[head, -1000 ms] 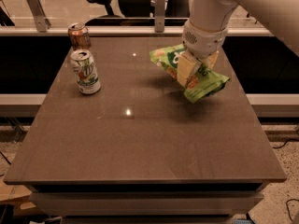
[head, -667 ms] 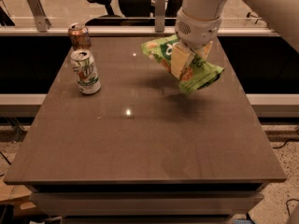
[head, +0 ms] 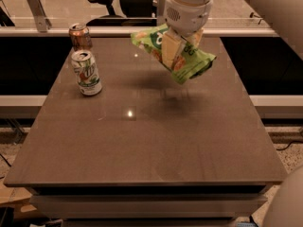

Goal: Move green rice chip bag near 7up can

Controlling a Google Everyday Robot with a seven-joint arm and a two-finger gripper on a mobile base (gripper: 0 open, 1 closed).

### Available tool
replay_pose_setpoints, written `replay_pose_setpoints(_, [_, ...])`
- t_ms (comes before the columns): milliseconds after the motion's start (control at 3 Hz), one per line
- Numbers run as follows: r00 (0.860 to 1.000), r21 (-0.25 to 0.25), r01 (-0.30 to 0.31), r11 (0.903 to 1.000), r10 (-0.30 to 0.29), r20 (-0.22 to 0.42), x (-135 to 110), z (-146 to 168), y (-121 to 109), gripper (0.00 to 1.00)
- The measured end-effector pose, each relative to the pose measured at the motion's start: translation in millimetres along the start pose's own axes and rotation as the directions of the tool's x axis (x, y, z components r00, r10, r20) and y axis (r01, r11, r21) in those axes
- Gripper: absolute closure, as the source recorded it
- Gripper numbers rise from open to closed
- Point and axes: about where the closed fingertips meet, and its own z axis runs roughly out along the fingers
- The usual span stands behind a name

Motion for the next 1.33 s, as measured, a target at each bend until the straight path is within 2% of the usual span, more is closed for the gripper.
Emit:
replay_pose_setpoints(667, [0.997,-0.002,-0.068,0.9977,0.068,0.022,-27,-5,26,1.0])
replay_pose_setpoints(1333, [0.99,0.025,-0.134,0.9906,0.135,-0.026,-57,11,65,1.0])
